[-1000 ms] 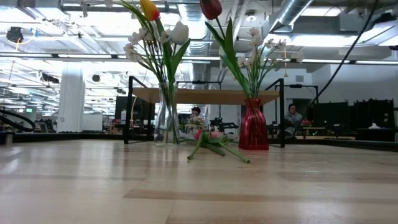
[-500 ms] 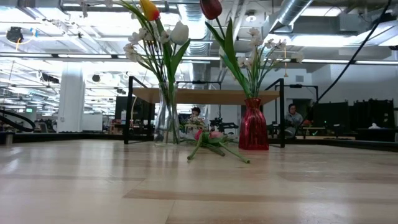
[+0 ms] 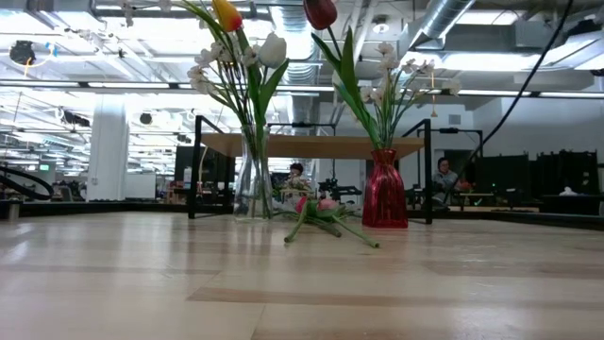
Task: Pick and place flowers into a vace then onto a shelf
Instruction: Put the pink flower into the red vase
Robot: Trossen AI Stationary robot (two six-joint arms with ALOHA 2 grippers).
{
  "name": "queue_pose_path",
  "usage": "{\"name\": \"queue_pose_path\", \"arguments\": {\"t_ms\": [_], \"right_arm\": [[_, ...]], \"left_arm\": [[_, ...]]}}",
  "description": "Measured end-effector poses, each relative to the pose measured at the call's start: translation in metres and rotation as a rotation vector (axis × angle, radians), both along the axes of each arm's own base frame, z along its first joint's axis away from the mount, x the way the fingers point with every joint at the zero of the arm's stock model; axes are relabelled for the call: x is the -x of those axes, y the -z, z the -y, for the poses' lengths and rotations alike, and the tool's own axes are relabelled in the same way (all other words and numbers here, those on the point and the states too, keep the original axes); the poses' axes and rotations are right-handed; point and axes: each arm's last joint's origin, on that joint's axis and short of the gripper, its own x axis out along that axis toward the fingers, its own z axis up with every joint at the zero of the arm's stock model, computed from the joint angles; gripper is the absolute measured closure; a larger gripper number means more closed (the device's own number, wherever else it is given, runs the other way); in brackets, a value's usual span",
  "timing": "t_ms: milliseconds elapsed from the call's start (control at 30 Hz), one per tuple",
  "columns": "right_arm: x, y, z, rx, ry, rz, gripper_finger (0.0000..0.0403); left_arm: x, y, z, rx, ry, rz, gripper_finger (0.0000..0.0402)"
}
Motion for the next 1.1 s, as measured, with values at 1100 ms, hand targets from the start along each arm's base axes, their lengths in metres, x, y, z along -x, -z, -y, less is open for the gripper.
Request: {"name": "queue_pose_path", "arguments": {"t_ms": [1100], "right_arm": [[-0.133, 0.249, -0.104, -0.070, 0.333, -0.267, 0.0285]], "left_arm": [[0.027, 0.011, -0.009, -0.033, 0.157, -0.053, 0.0209]]}}
